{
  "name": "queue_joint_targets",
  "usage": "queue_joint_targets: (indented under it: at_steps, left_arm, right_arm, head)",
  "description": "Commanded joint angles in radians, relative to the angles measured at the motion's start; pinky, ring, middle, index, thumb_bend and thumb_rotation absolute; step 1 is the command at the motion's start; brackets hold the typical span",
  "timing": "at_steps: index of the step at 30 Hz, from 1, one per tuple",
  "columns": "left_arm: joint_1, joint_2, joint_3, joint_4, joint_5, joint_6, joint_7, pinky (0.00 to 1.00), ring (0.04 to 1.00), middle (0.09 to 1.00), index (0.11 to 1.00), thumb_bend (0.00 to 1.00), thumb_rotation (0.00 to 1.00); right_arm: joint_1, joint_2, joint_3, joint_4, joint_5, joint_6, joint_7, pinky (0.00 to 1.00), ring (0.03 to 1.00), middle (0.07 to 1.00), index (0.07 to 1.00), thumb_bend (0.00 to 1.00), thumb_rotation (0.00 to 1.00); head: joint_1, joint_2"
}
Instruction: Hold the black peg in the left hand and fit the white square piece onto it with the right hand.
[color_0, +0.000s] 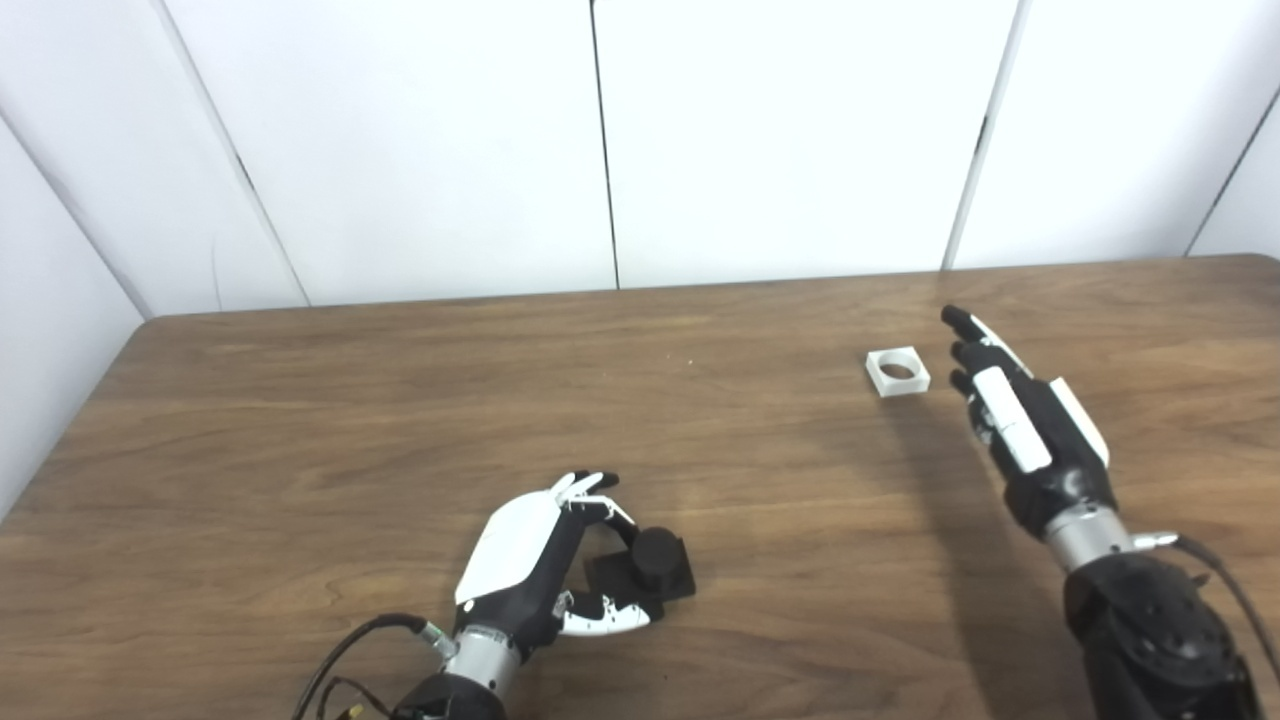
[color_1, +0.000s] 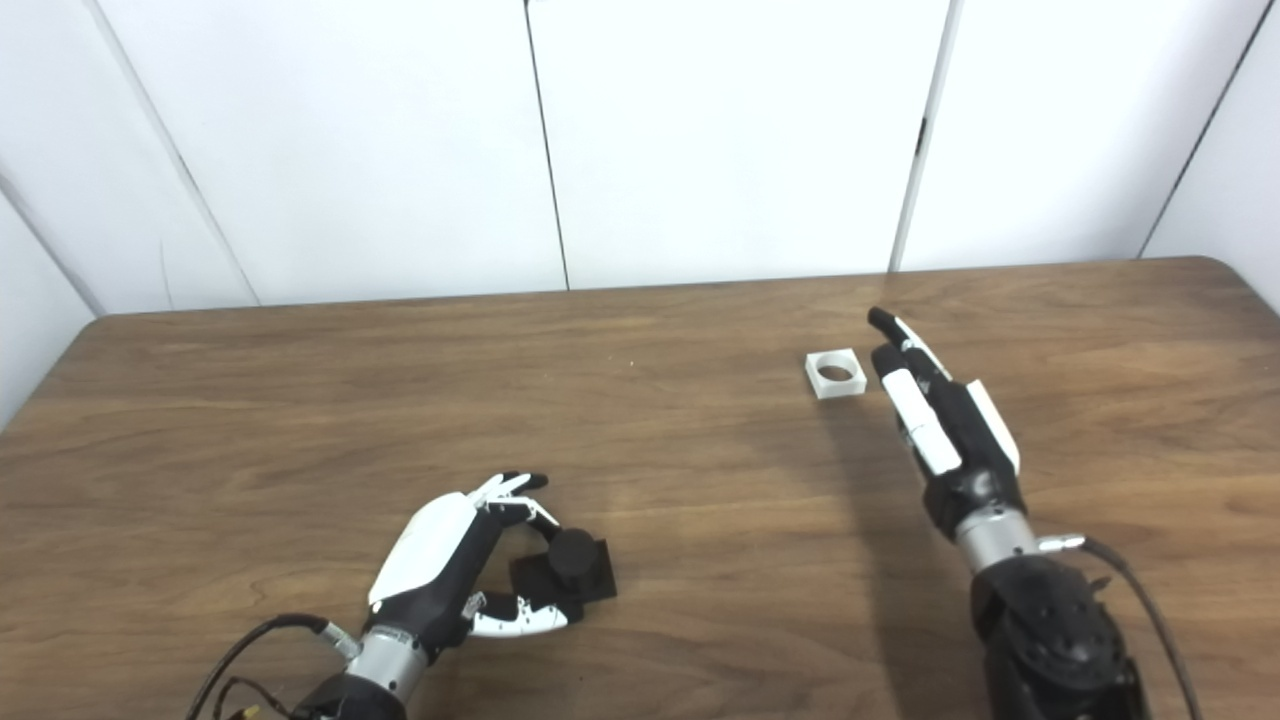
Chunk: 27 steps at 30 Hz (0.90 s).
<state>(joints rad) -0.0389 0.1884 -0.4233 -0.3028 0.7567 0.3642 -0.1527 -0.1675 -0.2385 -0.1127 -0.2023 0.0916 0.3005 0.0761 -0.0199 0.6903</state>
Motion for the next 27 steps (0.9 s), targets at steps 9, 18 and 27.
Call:
queue_joint_targets:
  at_steps: [9,18,27]
  left_arm:
    - [0.005,0.006,-0.023,0.048,0.027,-0.01,-0.032,0.95,0.961,0.907,0.493,0.51,0.09]
    - [0.005,0.006,-0.02,0.046,0.033,-0.012,-0.038,0.94,0.961,0.907,0.493,0.51,0.09]
    - [0.003,0.002,-0.017,0.051,0.031,-0.015,-0.039,0.95,0.967,0.912,0.494,0.51,0.09]
  right_arm:
    - [-0.152,-0.157,0.119,0.089,-0.308,-0.009,-0.005,1.0,1.0,0.999,0.868,0.72,0.49]
    - [-0.264,-0.271,0.212,0.181,-0.466,0.009,0.068,0.91,1.0,1.0,0.818,0.83,0.34]
    - [-0.363,-0.346,0.298,0.236,-0.584,0.019,0.16,1.0,1.0,1.0,0.808,0.86,0.27]
  head:
    - [-0.001,-0.001]
    - [0.0,-0.001]
    - [-0.005,-0.003]
